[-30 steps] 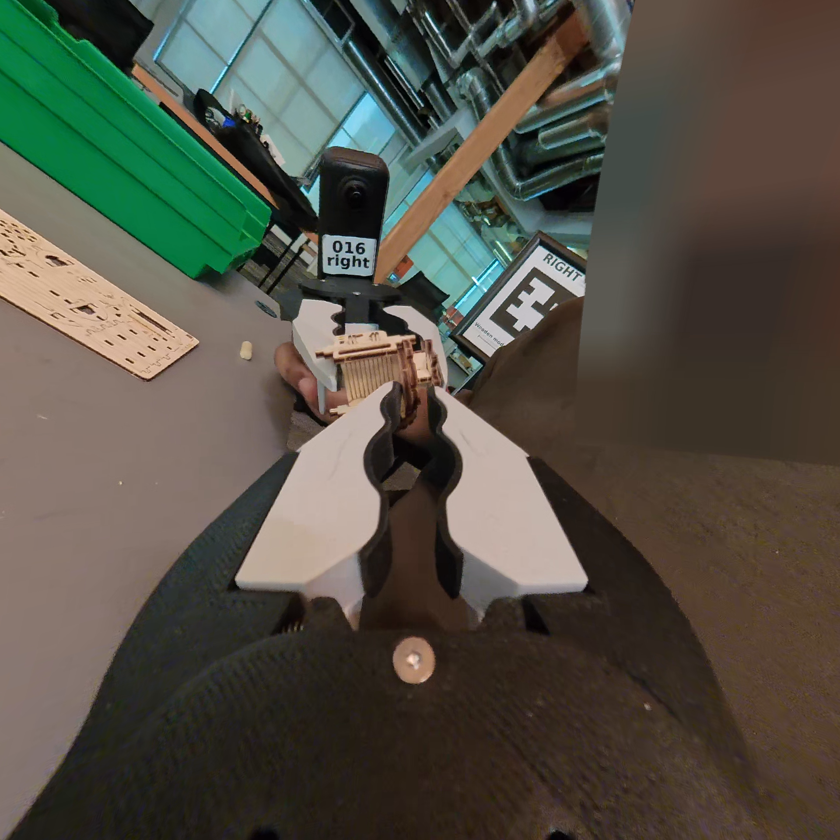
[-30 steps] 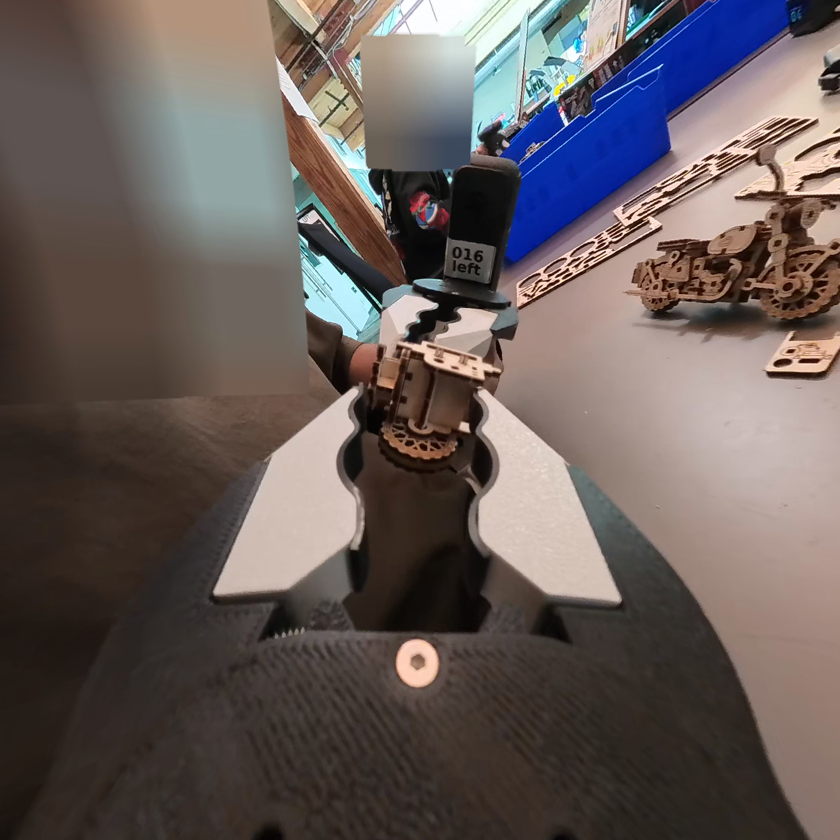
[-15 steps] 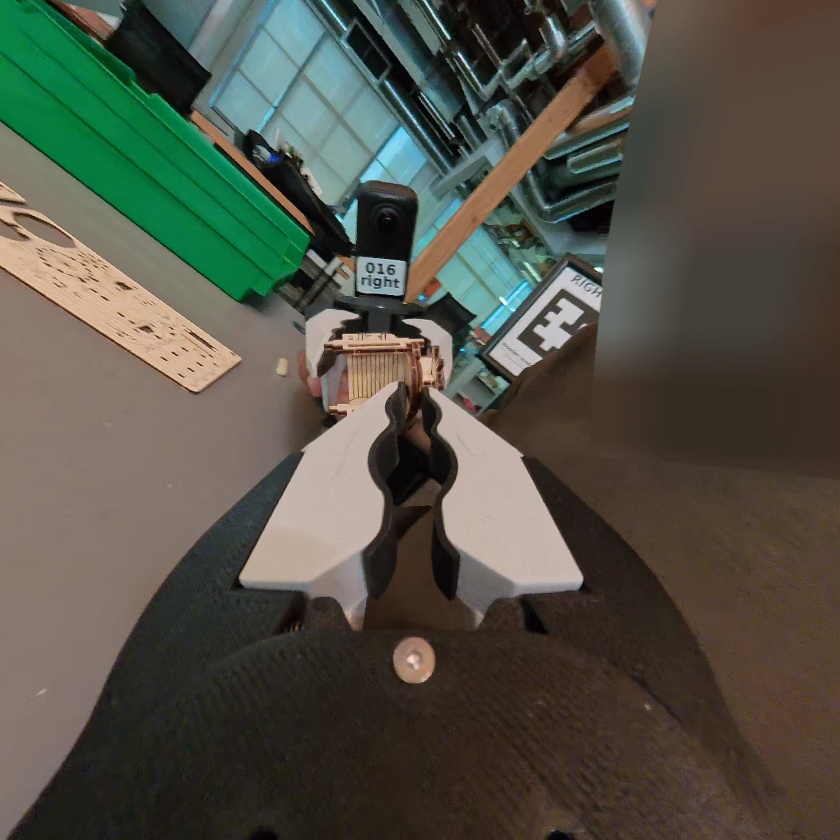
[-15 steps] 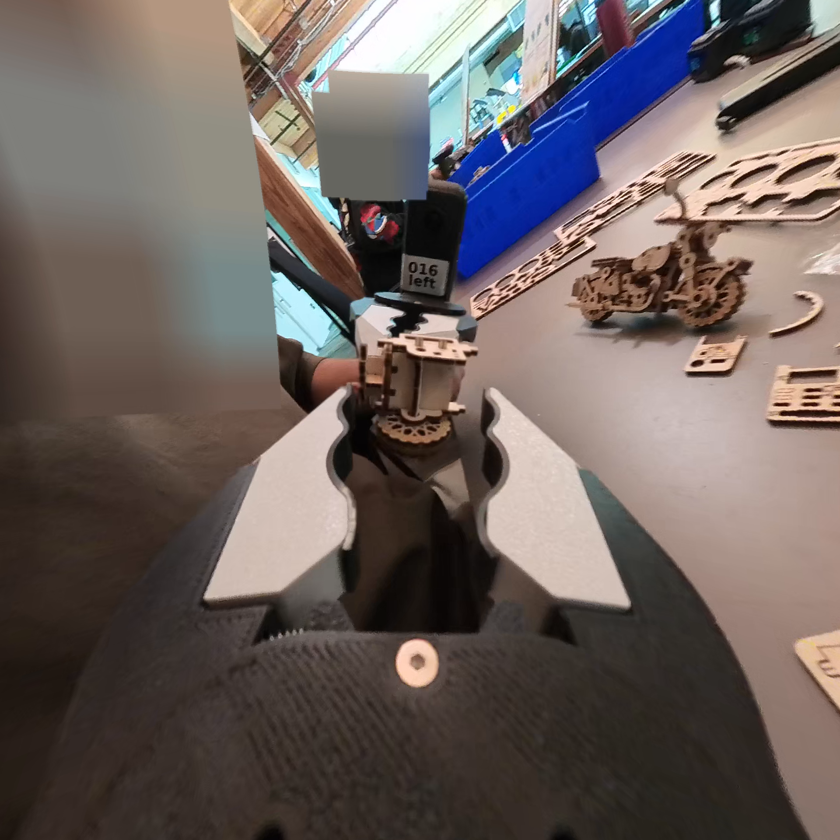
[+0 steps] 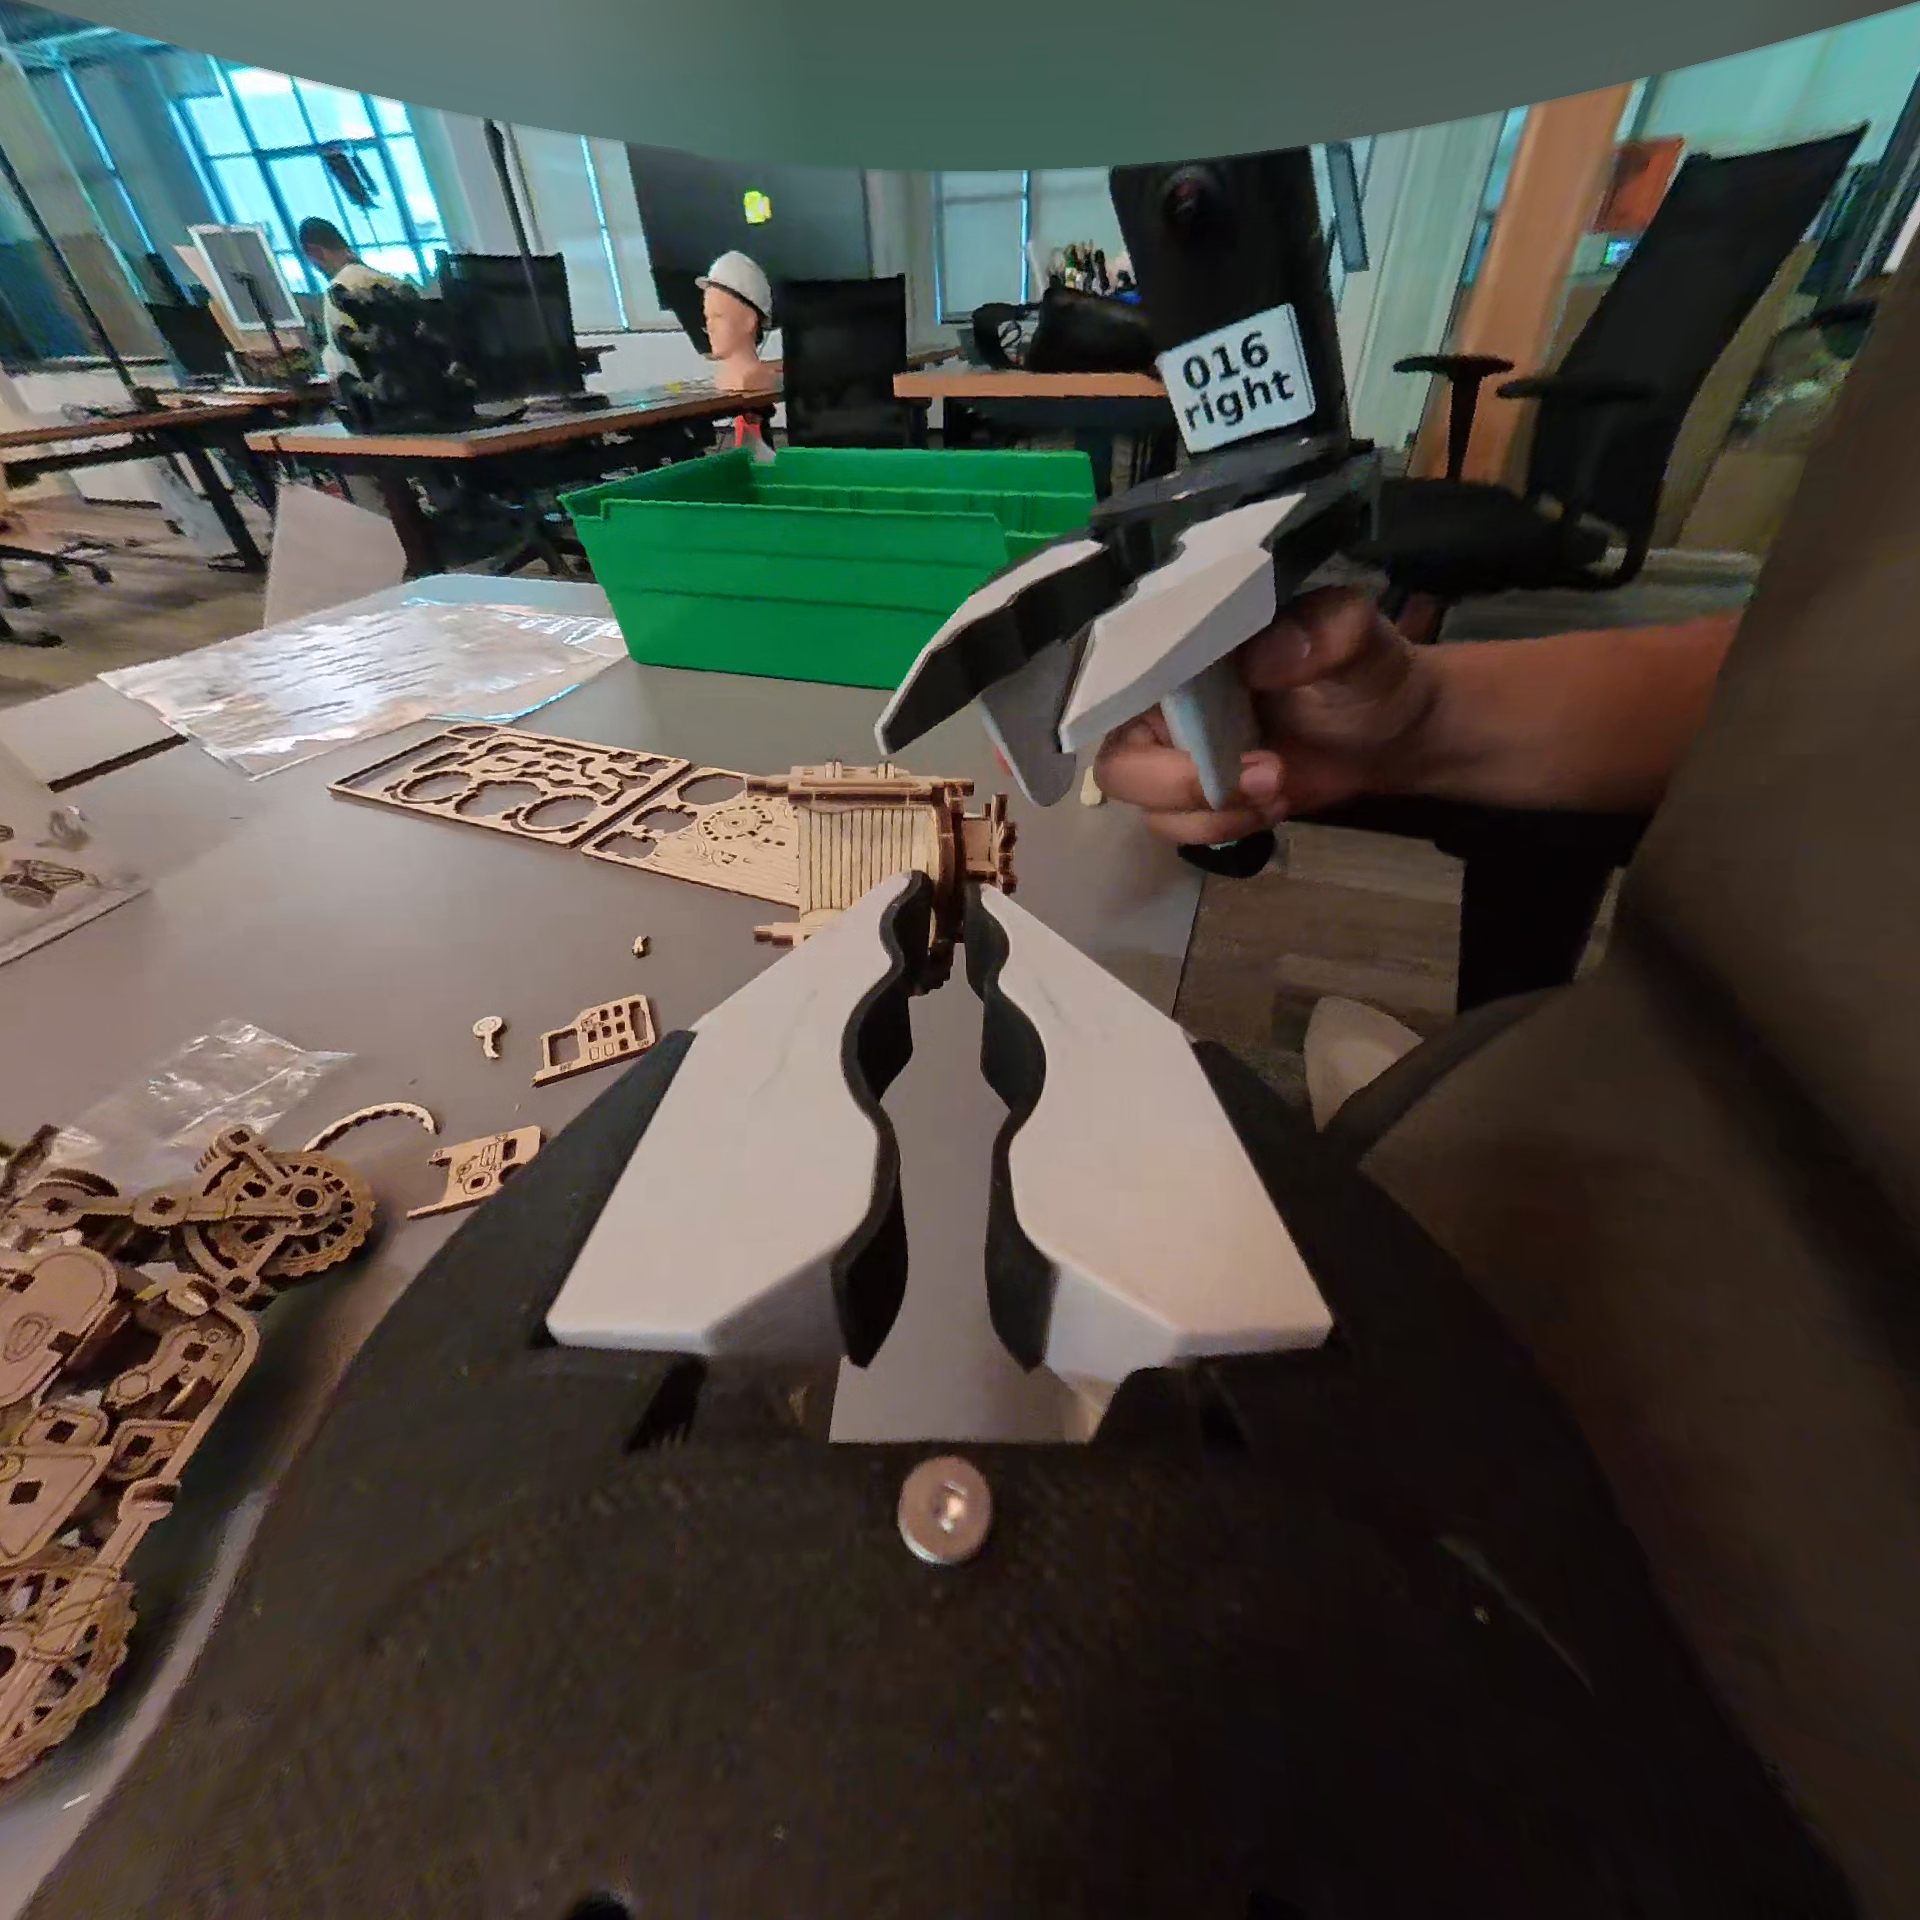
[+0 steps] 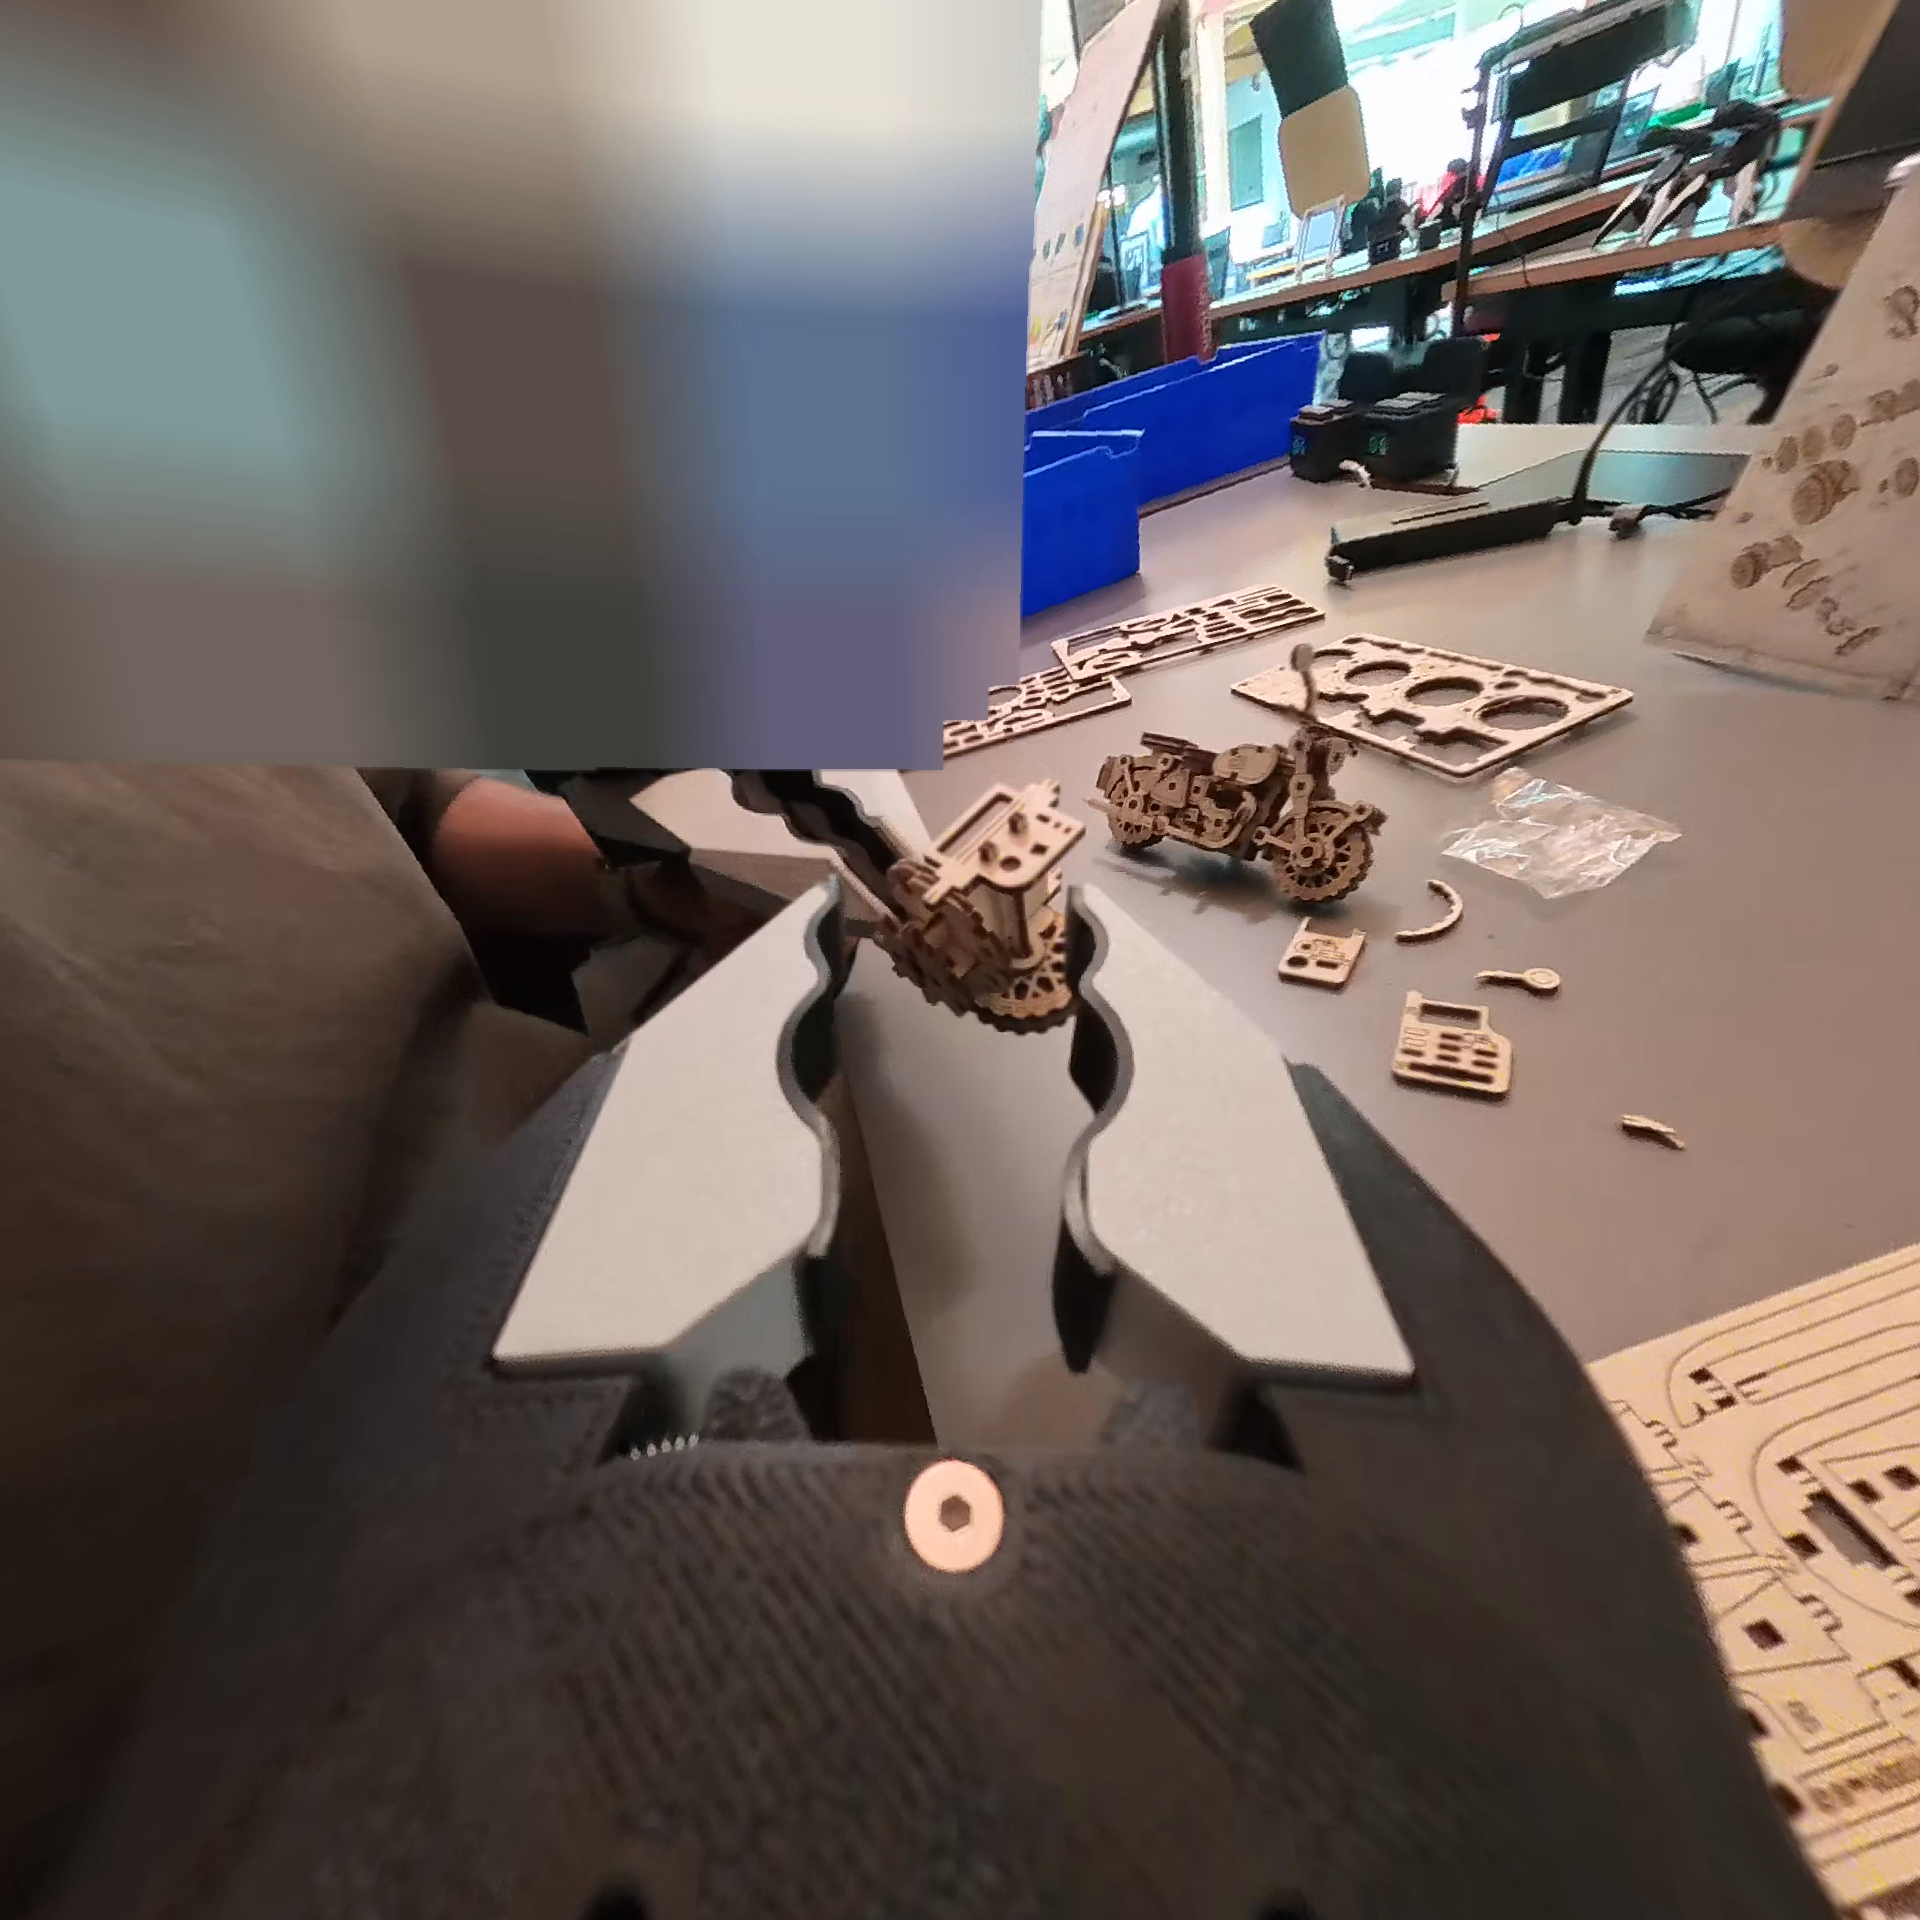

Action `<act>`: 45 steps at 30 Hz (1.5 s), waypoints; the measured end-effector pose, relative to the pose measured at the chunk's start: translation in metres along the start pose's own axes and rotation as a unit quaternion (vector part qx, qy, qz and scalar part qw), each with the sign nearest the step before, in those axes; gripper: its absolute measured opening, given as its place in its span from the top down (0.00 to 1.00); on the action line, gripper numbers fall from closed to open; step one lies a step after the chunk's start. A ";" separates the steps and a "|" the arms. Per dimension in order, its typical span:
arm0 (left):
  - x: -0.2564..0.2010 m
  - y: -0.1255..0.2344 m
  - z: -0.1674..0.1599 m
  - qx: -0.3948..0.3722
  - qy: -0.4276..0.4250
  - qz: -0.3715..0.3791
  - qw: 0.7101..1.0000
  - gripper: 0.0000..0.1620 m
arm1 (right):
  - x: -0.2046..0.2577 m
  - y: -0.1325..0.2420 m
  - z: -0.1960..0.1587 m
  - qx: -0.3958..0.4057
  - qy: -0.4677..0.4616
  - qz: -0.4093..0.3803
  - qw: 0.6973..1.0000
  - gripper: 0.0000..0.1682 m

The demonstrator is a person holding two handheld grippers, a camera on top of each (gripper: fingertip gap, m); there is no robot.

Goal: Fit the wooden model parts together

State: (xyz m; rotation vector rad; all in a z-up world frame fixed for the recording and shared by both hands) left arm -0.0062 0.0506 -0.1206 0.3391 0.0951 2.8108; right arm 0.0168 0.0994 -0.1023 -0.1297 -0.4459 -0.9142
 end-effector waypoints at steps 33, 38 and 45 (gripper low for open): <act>-0.029 0.013 0.027 -0.099 0.114 -0.158 0.976 0.98 | 0.039 0.002 -0.017 0.056 0.043 0.121 0.990 0.85; -0.031 0.014 0.028 -0.104 0.133 -0.176 0.970 0.98 | 0.042 0.004 -0.016 0.053 0.038 0.131 0.989 0.85; -0.035 0.012 0.023 -0.088 0.109 -0.170 0.975 0.94 | 0.042 0.003 -0.019 0.069 0.044 0.131 0.988 0.85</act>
Point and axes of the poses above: each gripper's, where its closed fingertips meet, y back along the fingers, z out of its top, x = y × z across the jaws, the point moved 2 cm from there along y, back along the fingers, and after that the axes turned 11 degrees about -y, right-handed, at the moved point
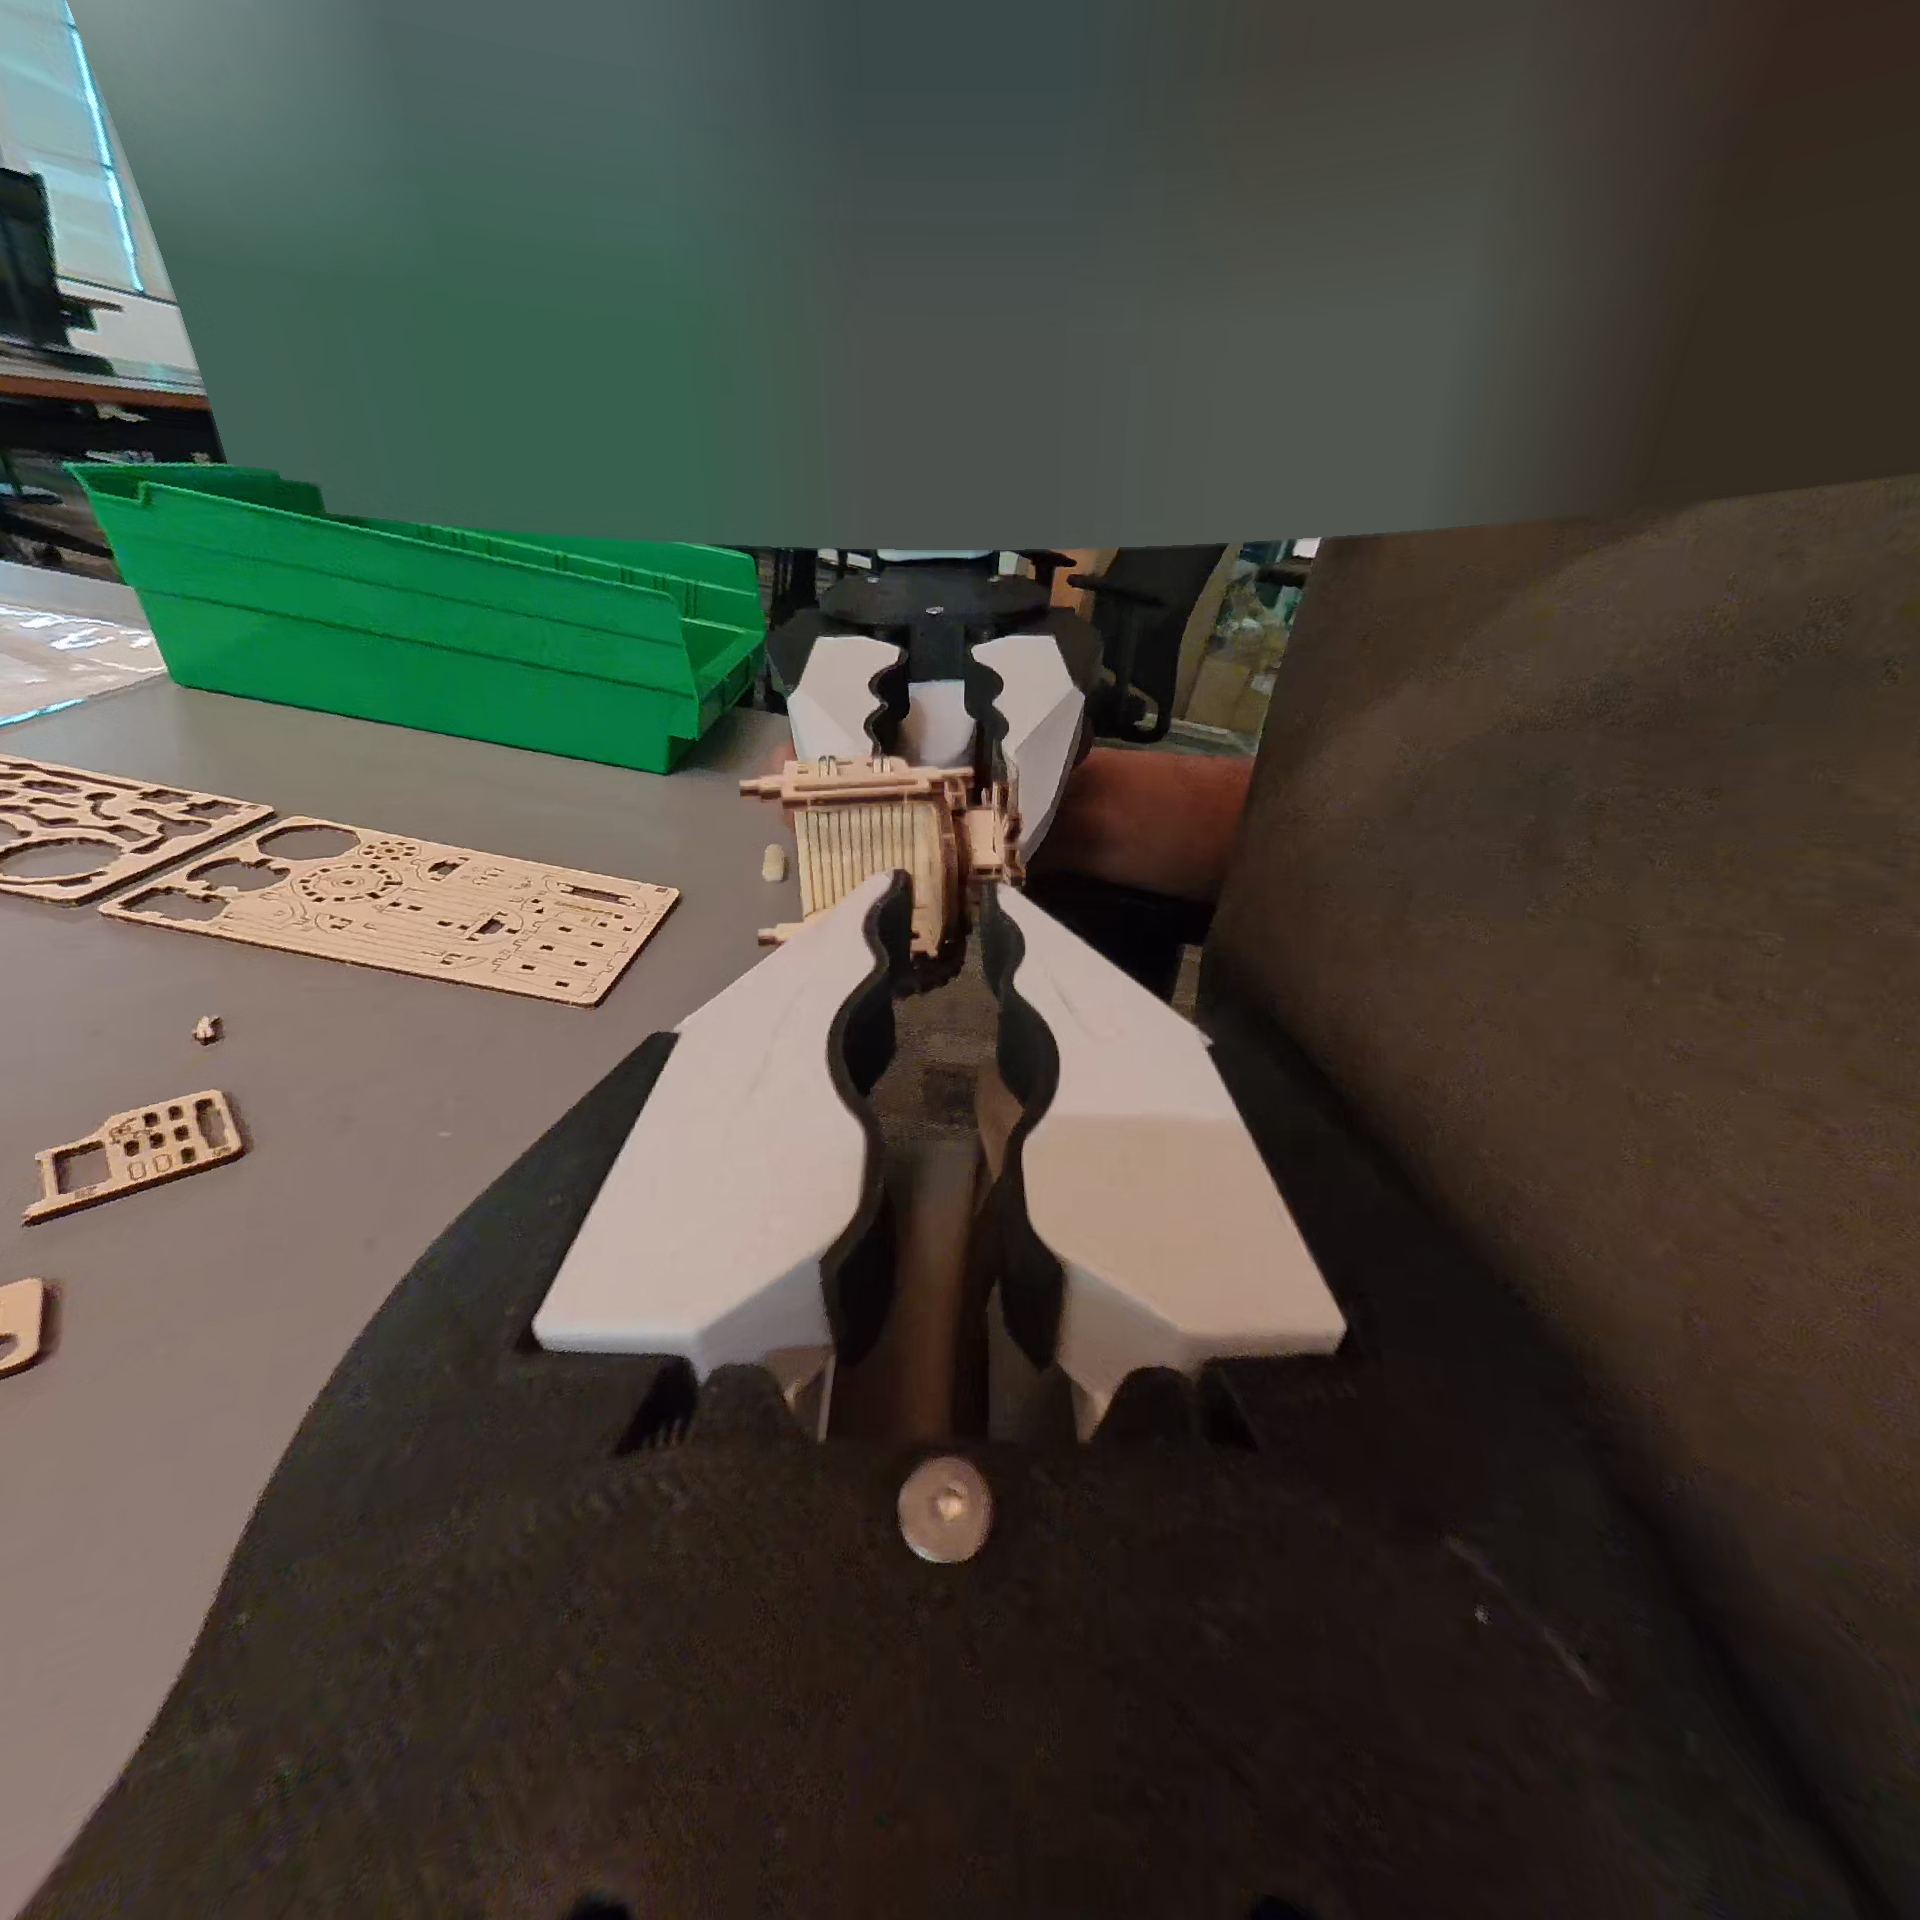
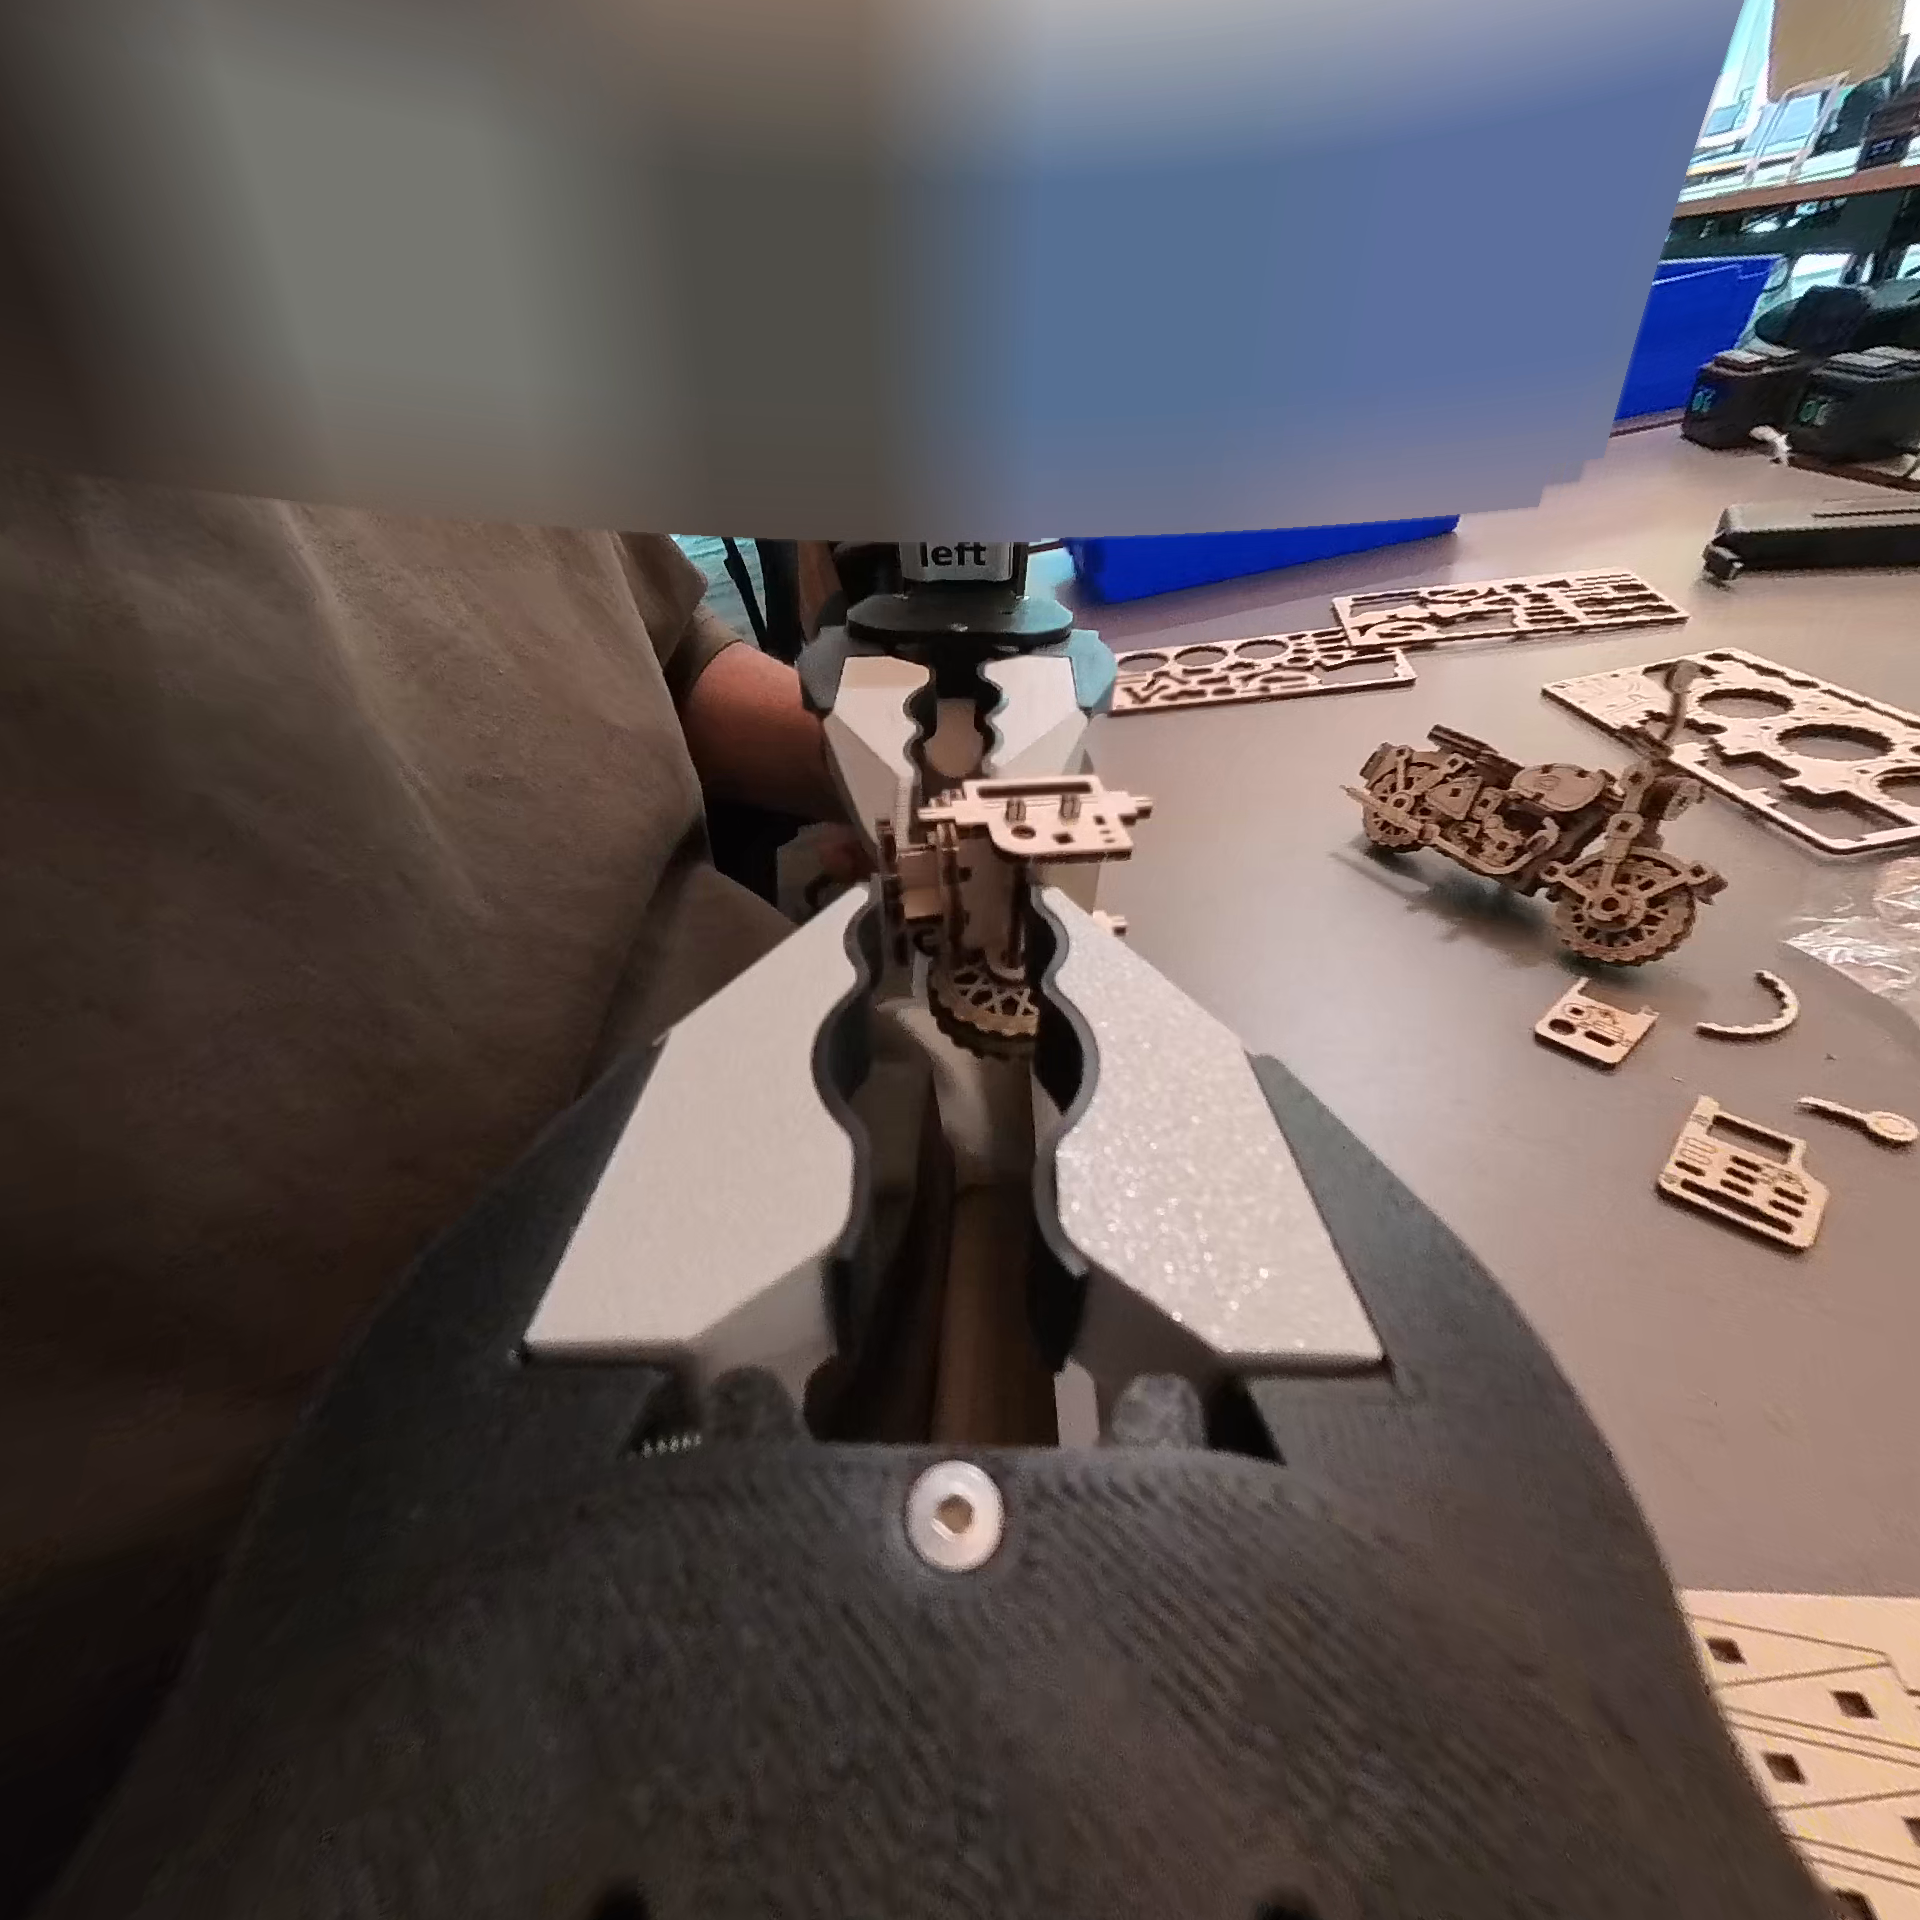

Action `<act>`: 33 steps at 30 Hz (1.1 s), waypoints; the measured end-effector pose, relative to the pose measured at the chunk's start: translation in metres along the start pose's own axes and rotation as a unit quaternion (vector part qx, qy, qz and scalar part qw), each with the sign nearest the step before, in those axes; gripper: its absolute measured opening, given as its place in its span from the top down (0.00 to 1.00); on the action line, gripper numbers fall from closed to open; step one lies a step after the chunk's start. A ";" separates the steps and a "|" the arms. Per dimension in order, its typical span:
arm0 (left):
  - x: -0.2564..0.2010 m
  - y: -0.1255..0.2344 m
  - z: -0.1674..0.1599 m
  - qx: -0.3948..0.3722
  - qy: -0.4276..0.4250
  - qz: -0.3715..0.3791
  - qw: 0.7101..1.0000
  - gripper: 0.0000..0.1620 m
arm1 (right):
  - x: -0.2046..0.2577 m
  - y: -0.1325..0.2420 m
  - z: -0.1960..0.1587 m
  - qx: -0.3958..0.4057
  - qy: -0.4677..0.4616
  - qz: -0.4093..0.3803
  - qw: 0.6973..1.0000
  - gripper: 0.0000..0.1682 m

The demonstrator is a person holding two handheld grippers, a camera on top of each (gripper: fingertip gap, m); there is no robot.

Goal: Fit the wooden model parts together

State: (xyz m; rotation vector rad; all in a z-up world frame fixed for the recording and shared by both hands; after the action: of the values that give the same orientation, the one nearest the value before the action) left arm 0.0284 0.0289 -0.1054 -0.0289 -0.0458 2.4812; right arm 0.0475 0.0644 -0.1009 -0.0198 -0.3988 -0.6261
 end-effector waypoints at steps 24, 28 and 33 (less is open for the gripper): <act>-0.003 -0.004 0.000 0.012 -0.002 -0.004 1.000 0.92 | 0.001 -0.001 -0.001 0.014 0.013 -0.009 1.000 0.85; -0.004 -0.005 0.001 0.013 -0.008 -0.004 1.000 0.91 | 0.002 -0.001 -0.001 0.014 0.015 -0.007 1.000 0.85; 0.000 -0.003 0.002 0.005 0.009 -0.004 1.000 0.92 | 0.000 -0.002 0.001 0.006 0.000 -0.017 1.000 0.85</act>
State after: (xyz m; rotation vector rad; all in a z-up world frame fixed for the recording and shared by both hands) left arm 0.0305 0.0310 -0.1034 -0.0470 -0.0244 2.4733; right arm 0.0454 0.0629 -0.1002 -0.0021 -0.4028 -0.6570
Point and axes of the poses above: each gripper's, where its closed fingertips meet, y back along the fingers, z out of its top, x = y × z across the jaws, the point moved 2 cm from there along y, back along the fingers, and after that the axes turned 11 degrees about -y, right-handed, at the moved point
